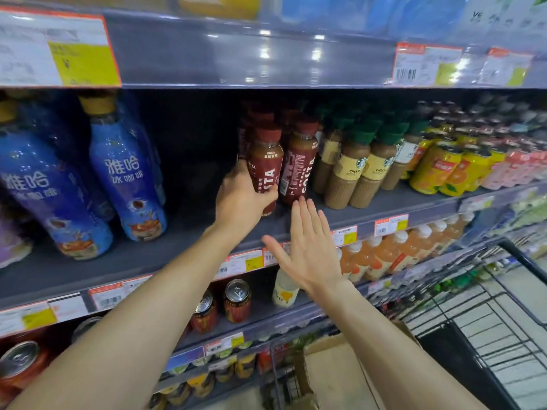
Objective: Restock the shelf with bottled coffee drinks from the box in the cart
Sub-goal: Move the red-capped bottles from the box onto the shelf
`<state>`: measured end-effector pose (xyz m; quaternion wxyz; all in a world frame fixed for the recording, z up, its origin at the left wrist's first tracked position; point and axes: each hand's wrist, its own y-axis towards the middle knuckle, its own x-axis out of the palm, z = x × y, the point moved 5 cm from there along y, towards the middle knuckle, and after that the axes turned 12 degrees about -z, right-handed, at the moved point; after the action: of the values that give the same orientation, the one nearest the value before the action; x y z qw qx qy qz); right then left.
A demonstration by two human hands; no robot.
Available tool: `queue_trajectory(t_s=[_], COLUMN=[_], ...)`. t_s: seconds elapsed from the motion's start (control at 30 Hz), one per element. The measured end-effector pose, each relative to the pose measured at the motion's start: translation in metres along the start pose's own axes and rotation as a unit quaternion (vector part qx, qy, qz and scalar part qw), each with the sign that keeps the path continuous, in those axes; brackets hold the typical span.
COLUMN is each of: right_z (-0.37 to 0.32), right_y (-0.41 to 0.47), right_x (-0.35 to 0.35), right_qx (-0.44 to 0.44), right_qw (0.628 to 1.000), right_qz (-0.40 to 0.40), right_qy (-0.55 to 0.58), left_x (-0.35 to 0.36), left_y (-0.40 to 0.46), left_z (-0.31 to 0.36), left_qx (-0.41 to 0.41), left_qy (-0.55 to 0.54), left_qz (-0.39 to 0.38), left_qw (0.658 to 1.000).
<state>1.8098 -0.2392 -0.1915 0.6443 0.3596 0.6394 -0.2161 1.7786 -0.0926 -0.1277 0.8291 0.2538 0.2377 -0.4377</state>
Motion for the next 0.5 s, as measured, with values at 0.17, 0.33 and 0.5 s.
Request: queue_trajectory(t_s=[0.17,0.33,0.5], right_z=[-0.001,-0.002,-0.003], right_y=[0.000,0.001,0.002], right_x=[-0.001,-0.002,-0.004], right_qx=[0.006,0.011,0.008], right_qw=[1.000,1.000,0.999], right_qz=[0.001,-0.011,-0.024], right_qy=[0.000,-0.021,-0.045], left_x=[0.002,0.003,0.007], left_y=[0.010,0.019,0.028], left_z=[-0.004,-0.005,-0.006], left_qx=[-0.004,-0.009,-0.008], left_qy=[-0.006,-0.017,-0.023], left_qz=[-0.009,-0.017,-0.028], left_qw=[1.000,1.000,0.999])
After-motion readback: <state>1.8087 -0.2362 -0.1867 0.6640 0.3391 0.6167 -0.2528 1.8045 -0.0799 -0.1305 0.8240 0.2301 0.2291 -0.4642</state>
